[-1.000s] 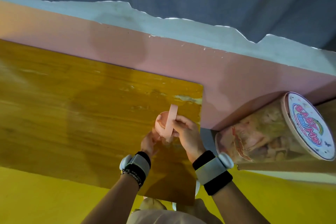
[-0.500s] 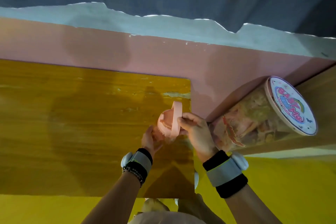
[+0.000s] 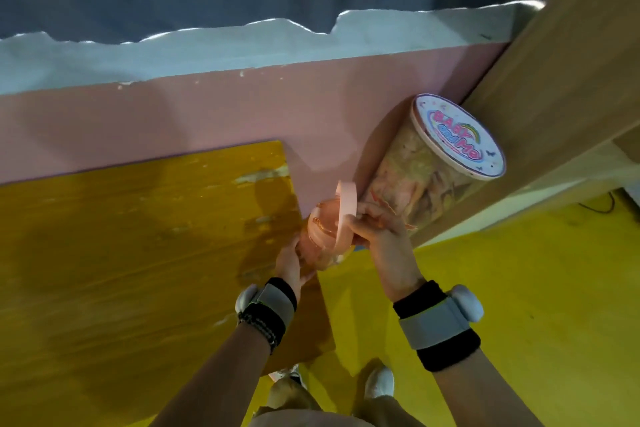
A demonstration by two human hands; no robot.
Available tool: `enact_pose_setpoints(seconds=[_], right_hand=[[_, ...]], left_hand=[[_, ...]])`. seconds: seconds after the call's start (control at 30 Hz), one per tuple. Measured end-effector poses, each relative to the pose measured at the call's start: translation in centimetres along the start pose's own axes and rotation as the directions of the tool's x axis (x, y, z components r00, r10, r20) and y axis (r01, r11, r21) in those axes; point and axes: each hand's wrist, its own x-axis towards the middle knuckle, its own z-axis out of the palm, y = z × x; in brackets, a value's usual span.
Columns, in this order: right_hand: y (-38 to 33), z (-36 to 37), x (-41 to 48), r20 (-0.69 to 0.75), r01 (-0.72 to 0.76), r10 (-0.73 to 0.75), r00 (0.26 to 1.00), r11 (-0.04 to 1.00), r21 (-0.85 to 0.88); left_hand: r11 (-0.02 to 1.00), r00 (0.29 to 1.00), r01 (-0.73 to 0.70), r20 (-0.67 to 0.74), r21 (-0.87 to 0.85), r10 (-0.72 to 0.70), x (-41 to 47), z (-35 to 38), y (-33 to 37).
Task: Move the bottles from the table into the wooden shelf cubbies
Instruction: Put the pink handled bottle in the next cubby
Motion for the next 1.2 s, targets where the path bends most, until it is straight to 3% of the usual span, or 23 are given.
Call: enact_pose_setpoints(seconds=[0.17, 0.67, 1.2], right_hand=[[-0.3, -7.7, -1.6, -0.079, 0.022, -0.015, 0.997, 0.996, 0.085], [-3.6, -31.3, -8.8, -0.111, 0.16, -0.152, 0.982, 0.985, 0.068], [-7.0, -47.6, -7.8, -0.361, 0.275, -0.221, 0.906, 0.955, 0.106]], left_hand=[[0.994, 0.999, -0.024, 0.046, 0.111, 0.019, -2.1, 6.4, -3.2], [0.976, 0.99, -0.084, 0.129, 0.2, 0.059, -10.4, 25.8, -16.6], [0.933, 0.966, -0.085, 0.258, 0.351, -0.009, -12.1, 43.2, -20.1]])
